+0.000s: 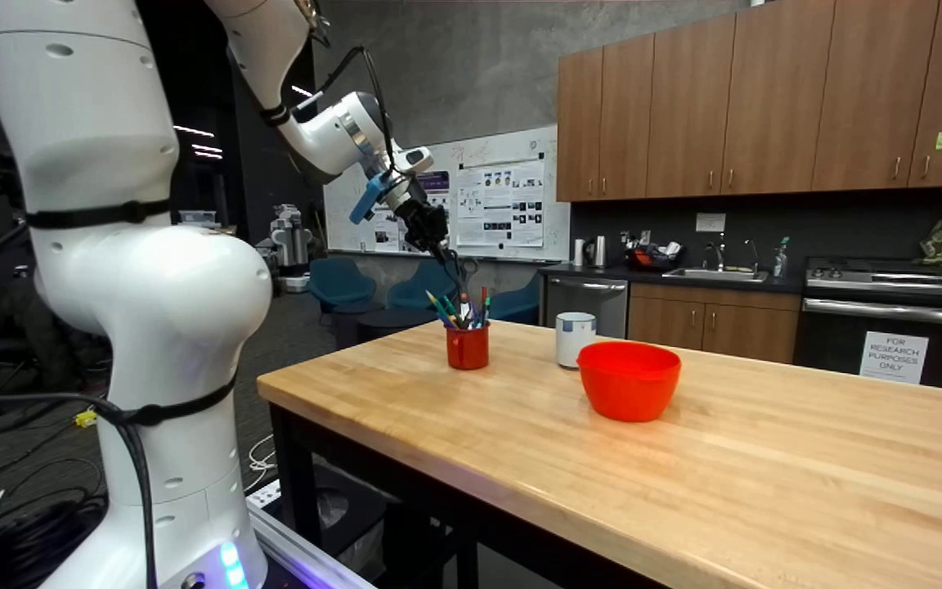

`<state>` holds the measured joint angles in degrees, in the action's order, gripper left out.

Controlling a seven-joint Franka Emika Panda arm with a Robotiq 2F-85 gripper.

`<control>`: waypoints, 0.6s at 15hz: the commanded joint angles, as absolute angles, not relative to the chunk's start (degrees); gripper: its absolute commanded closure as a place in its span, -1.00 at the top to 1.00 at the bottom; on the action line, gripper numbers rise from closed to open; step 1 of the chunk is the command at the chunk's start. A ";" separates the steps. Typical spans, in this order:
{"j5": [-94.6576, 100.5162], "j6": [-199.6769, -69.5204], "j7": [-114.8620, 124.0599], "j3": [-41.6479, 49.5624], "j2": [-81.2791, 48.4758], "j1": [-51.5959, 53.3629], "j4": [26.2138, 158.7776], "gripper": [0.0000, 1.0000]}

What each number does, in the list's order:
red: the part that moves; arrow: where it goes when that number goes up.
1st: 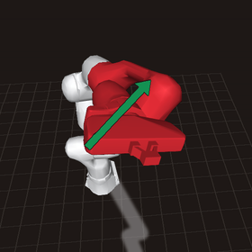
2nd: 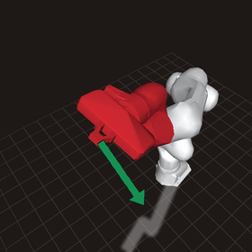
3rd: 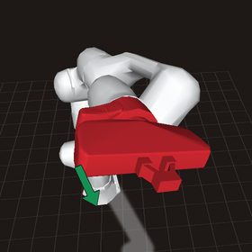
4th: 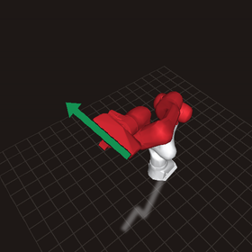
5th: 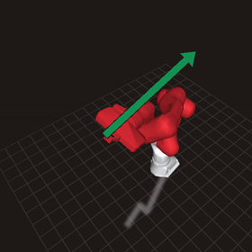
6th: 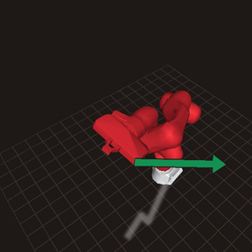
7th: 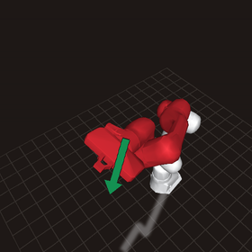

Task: Remove the scissors from the red cup

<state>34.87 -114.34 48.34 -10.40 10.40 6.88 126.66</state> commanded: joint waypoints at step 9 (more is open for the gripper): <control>31.12 -110.01 41.82 -15.73 23.01 8.28 127.71 -0.93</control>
